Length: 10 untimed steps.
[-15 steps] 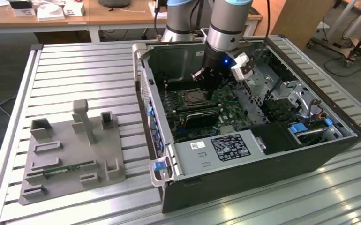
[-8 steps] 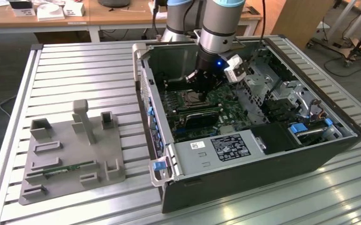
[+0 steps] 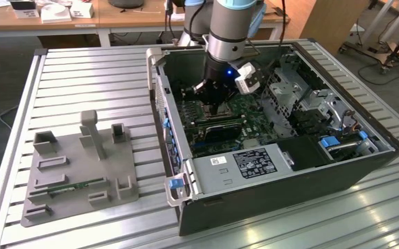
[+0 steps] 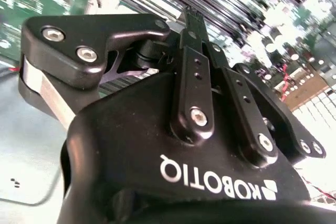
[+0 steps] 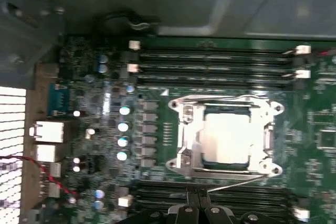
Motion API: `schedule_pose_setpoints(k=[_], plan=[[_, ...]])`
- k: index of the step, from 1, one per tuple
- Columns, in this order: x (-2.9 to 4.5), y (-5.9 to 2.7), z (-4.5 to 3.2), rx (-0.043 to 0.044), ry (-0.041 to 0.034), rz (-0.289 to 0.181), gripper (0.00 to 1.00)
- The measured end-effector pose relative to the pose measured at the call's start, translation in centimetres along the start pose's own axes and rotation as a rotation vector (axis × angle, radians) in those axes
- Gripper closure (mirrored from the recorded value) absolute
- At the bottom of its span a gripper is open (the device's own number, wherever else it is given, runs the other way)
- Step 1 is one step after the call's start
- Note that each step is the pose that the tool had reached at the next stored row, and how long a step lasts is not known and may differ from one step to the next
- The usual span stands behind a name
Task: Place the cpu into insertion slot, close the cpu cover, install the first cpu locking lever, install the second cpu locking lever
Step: 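Install the second cpu locking lever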
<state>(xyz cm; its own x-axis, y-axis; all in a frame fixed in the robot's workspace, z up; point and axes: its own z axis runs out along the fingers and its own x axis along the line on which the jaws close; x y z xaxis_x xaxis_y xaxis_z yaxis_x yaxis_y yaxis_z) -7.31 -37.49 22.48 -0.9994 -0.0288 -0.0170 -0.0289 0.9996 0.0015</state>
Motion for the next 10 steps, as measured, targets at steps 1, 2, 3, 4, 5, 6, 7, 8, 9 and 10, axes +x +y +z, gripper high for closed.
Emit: schedule_pose_setpoints(k=[1, 2, 3, 4, 5, 6, 7, 8, 9, 10], plan=[[0.27, 0.01, 0.06, -0.0001, 0.0001, 0.0, 0.9], [0.5, 0.02, 0.12, -0.0002, 0.0002, 0.0, 0.9], [0.68, 0.02, 0.19, -0.0002, 0.0005, 0.0, 0.9], [0.75, 0.02, 0.27, -0.0001, 0.0006, 0.0, 0.9], [0.78, 0.02, 0.34, -0.0001, 0.0008, 0.0, 0.9], [0.79, 0.02, 0.38, 0.0, 0.0009, 0.0, 0.9], [0.8, 0.02, 0.38, 0.0001, 0.001, 0.0, 0.9], [0.8, 0.02, 0.38, 0.0001, 0.001, 0.0, 0.9], [0.81, 0.02, 0.42, -0.0001, 0.0009, 0.0, 0.9], [0.82, 0.02, 0.45, 0.0, 0.0009, 0.0, 0.9]])
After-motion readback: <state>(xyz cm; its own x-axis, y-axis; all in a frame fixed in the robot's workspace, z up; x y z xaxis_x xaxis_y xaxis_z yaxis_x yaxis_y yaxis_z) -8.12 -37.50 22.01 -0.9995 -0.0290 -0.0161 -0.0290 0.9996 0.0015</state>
